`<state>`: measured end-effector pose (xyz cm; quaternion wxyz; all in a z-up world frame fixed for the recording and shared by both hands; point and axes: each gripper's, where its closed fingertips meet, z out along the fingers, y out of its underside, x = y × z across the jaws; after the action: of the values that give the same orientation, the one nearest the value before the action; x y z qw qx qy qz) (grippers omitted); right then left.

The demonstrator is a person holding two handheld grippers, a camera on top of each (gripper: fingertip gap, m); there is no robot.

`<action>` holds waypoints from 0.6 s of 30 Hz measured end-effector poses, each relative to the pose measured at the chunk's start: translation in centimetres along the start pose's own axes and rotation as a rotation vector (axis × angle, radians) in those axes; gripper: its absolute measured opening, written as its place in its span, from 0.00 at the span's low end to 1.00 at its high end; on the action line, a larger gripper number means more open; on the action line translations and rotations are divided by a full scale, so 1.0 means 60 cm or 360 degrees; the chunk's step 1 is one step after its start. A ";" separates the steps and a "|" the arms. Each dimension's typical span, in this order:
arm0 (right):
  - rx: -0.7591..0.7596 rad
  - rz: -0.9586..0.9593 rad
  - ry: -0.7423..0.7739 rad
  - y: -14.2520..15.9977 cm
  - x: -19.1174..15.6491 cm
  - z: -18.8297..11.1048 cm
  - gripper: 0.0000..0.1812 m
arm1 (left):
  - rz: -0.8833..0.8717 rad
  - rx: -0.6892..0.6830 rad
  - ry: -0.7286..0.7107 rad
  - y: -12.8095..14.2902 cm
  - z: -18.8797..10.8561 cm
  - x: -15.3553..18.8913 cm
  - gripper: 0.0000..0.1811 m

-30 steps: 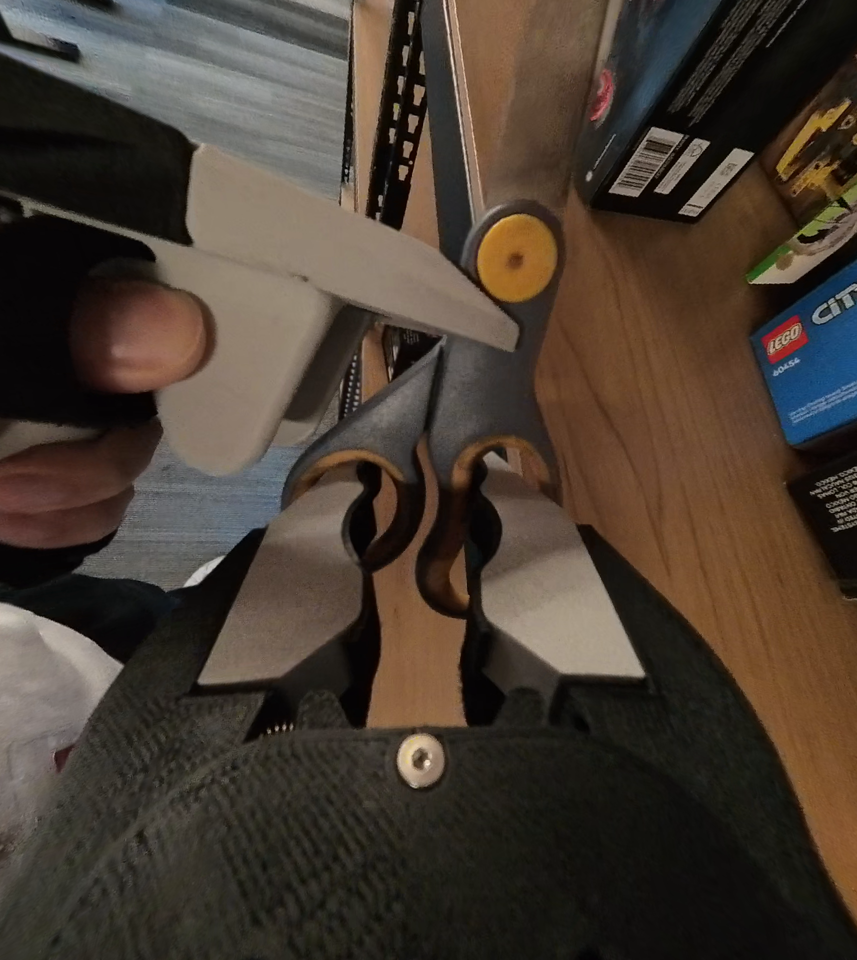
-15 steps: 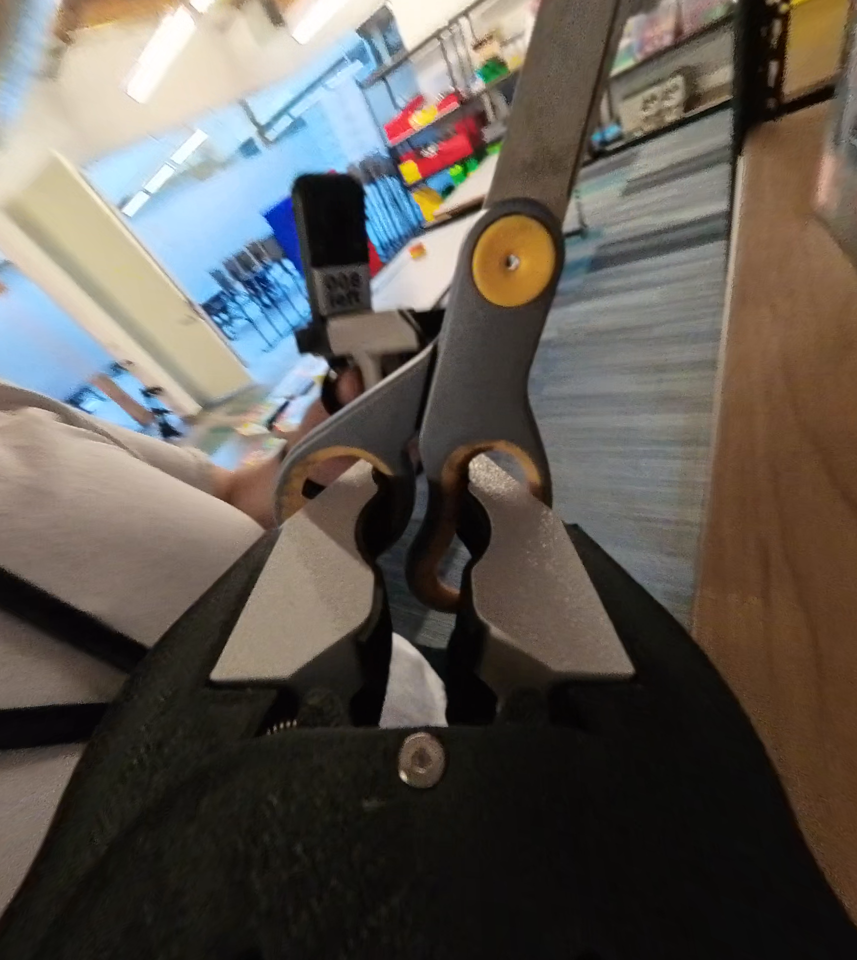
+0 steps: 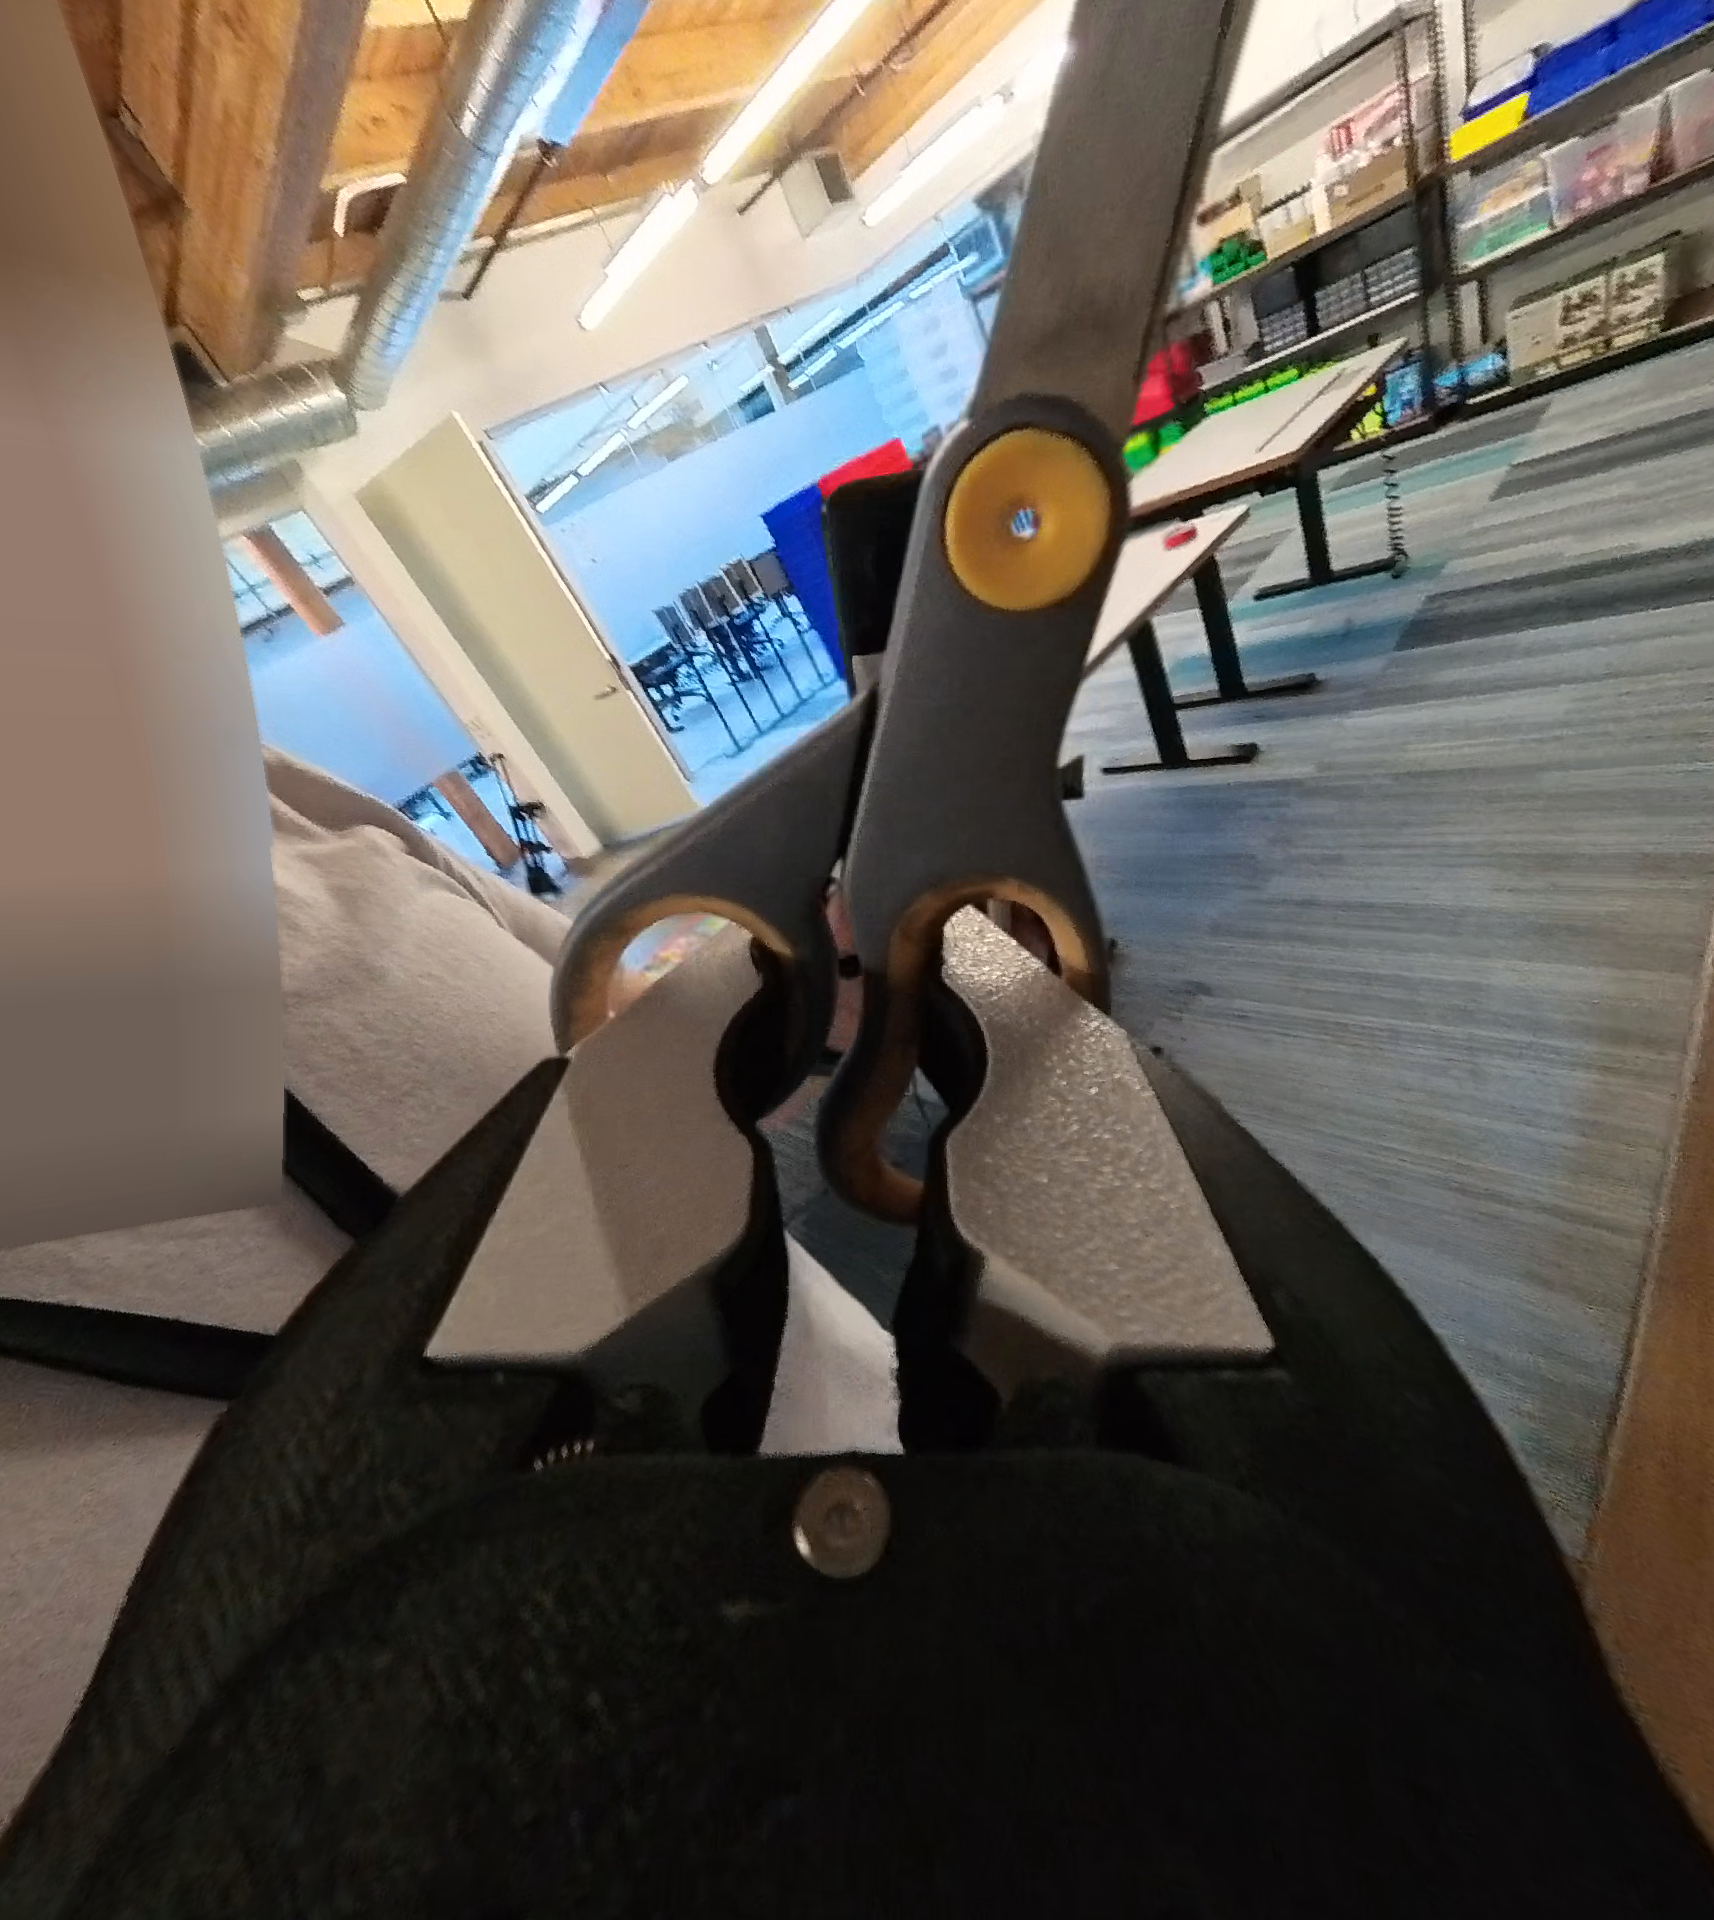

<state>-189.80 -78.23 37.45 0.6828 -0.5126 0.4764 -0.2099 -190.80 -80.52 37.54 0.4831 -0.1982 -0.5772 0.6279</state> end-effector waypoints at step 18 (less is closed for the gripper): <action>0.0066 0.0074 -0.0163 -0.021 -0.019 -0.001 0.10 | 0.0104 0.0064 -0.0007 -0.006 0.008 0.014 0.05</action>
<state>-190.10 -77.86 39.05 0.7215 -0.4970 0.4483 -0.1774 -191.43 -80.13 38.25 0.4649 -0.2058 -0.5588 0.6552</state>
